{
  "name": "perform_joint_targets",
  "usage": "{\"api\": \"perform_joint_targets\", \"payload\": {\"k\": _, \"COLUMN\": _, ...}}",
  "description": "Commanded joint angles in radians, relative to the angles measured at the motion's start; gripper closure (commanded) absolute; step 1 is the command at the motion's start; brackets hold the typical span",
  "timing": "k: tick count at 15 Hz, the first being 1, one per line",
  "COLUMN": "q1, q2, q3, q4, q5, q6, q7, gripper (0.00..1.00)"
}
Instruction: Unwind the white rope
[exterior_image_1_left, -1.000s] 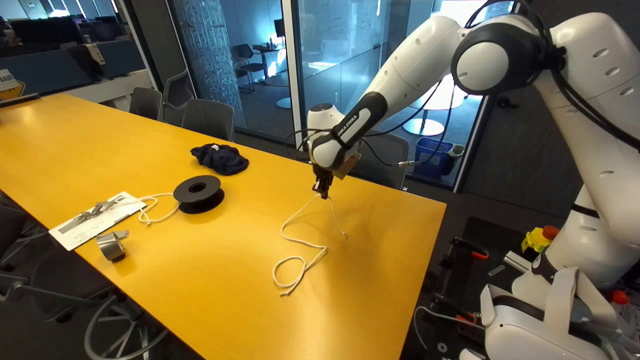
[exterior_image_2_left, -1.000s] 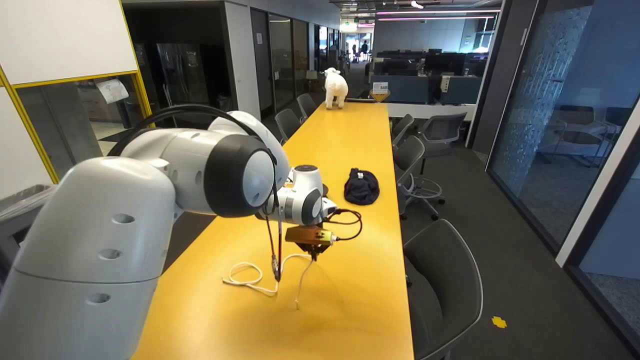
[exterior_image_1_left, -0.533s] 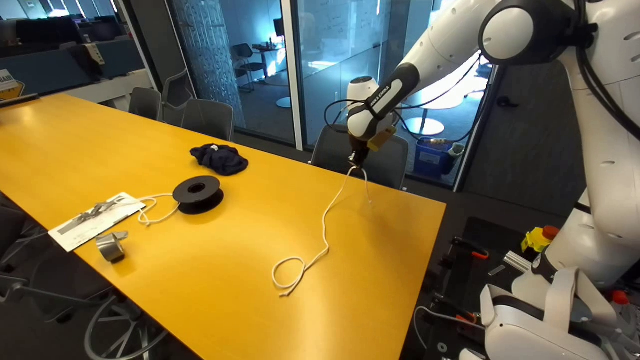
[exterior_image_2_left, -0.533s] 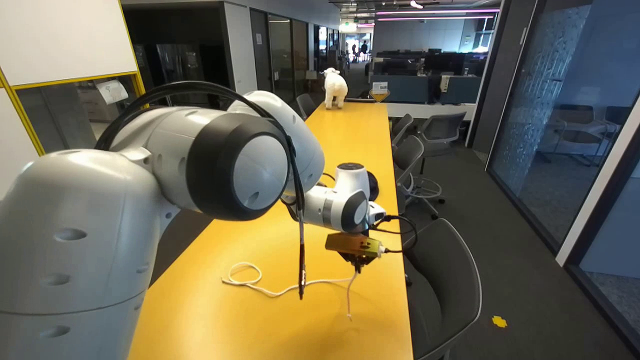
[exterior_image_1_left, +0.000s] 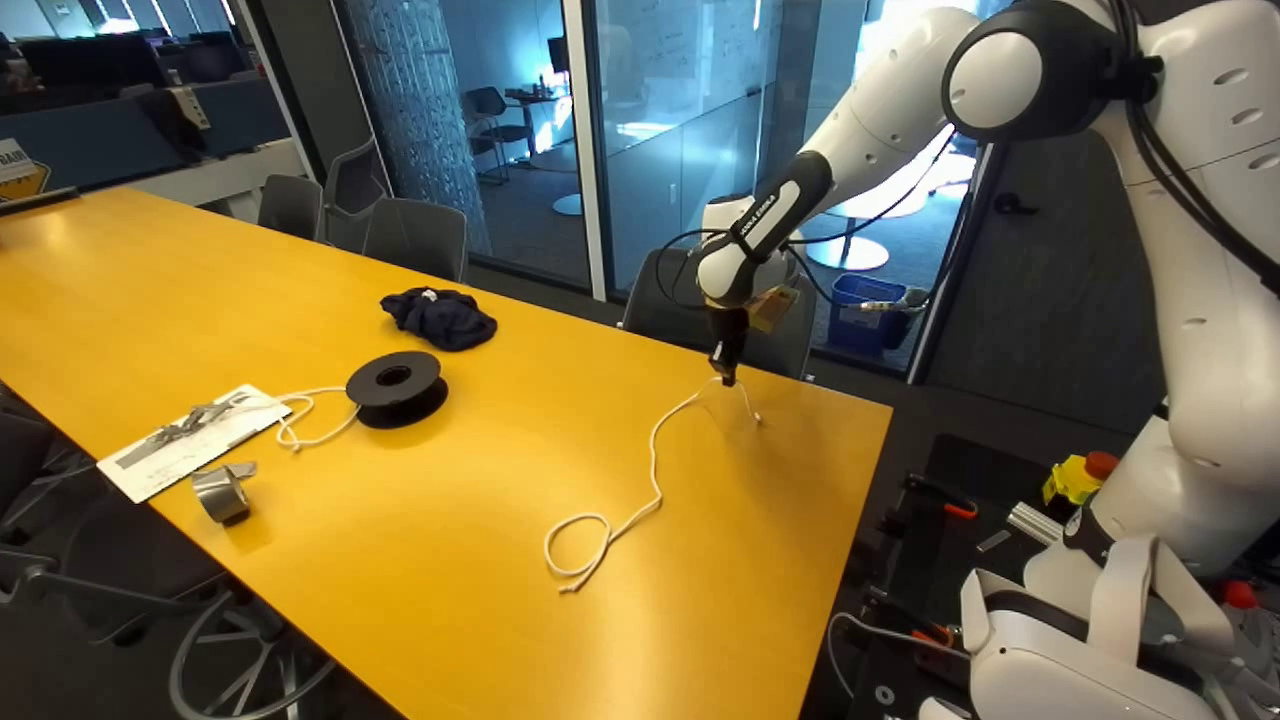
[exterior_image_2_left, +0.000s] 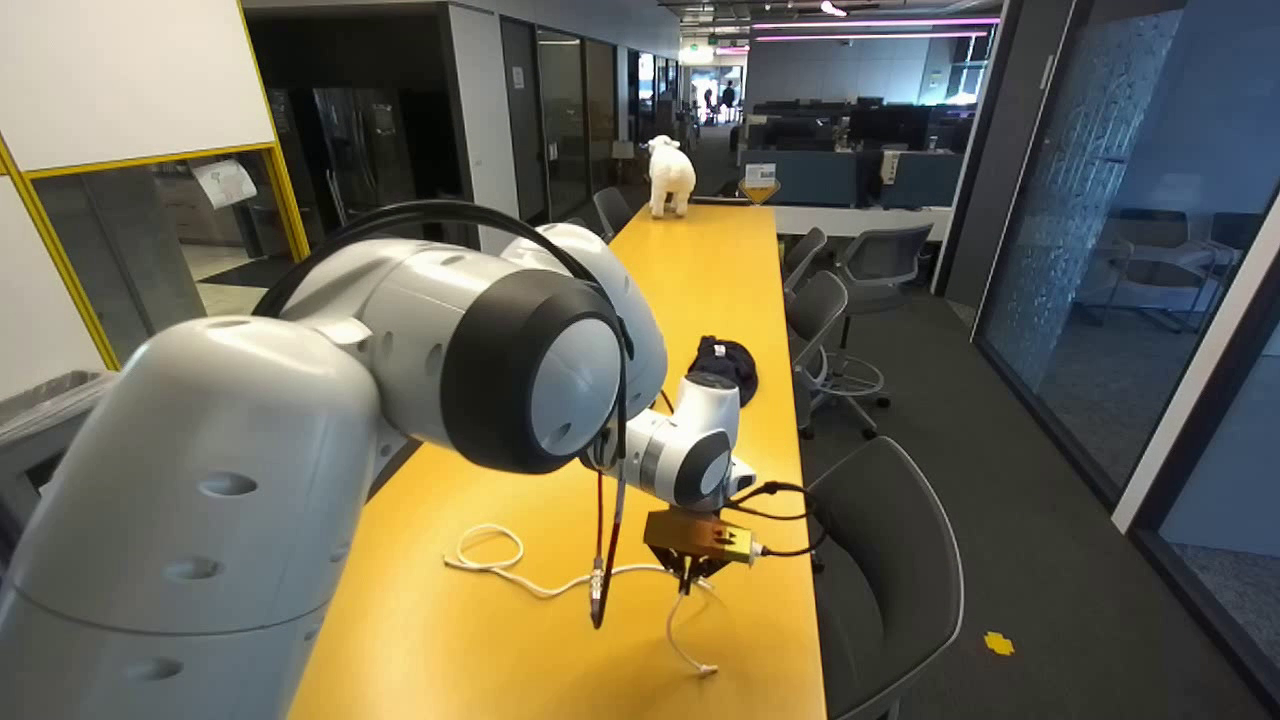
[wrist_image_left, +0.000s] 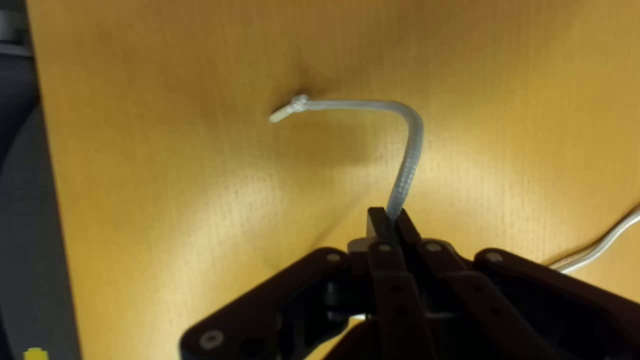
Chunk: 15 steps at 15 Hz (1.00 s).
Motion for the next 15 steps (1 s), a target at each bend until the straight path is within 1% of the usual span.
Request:
{"api": "perform_joint_targets", "payload": {"k": 1, "q1": -0.030, "q2": 0.033, "q3": 0.053, "q4": 0.048, "q5": 0.049, "q6": -0.107, "q7": -0.087, "gripper": 0.96}}
{"api": "perform_joint_targets", "payload": {"k": 3, "q1": -0.032, "q2": 0.053, "q3": 0.056, "q4": 0.078, "q5": 0.060, "q6": -0.168, "q7": -0.103, "gripper": 0.96}}
{"api": "perform_joint_targets", "payload": {"k": 6, "q1": -0.045, "q2": 0.065, "q3": 0.067, "q4": 0.128, "q5": 0.082, "q6": -0.315, "q7": -0.157, "gripper": 0.97}}
{"api": "perform_joint_targets", "payload": {"k": 11, "q1": -0.058, "q2": 0.027, "q3": 0.101, "q4": 0.168, "q5": 0.156, "q6": -0.528, "q7": -0.270, "gripper": 0.97}}
{"api": "perform_joint_targets", "payload": {"k": 13, "q1": -0.057, "q2": 0.027, "q3": 0.106, "q4": 0.192, "q5": 0.192, "q6": -0.597, "q7": -0.310, "gripper": 0.97}}
{"api": "perform_joint_targets", "payload": {"k": 15, "q1": -0.051, "q2": 0.036, "q3": 0.096, "q4": 0.218, "q5": 0.214, "q6": -0.638, "q7": -0.324, "gripper": 0.97}}
